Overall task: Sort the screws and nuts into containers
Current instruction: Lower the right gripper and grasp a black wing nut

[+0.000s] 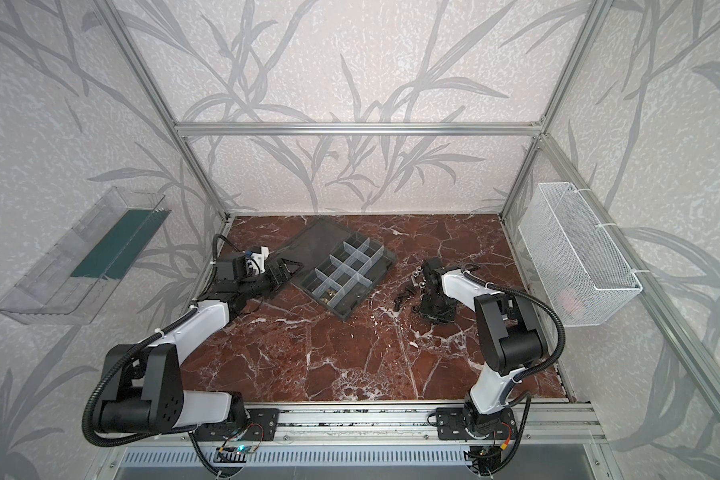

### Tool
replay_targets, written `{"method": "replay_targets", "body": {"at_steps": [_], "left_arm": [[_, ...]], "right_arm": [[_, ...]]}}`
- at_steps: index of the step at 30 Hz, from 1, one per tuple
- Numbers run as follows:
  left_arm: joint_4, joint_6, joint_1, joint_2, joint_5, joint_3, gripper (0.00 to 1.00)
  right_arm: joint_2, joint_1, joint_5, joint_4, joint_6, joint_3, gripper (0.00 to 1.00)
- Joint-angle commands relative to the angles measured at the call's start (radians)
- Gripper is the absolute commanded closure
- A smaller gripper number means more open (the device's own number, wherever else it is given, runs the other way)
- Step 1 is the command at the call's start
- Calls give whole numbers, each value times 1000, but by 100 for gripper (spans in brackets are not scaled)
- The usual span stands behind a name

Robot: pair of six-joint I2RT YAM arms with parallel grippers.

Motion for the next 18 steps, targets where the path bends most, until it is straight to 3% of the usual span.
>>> {"method": "replay_targets", "body": {"at_steps": [1, 10, 18], "left_arm": [[22, -8, -4, 4, 8, 17, 1], [27, -8, -3, -1, 9, 8, 1], [28, -11, -3, -2, 7, 8, 0]], "right_arm": [[54, -3, -3, 59, -12, -24, 76], [40, -3, -6, 58, -28, -30, 91], [-28, 2, -39, 81, -98, -25, 95]]}}
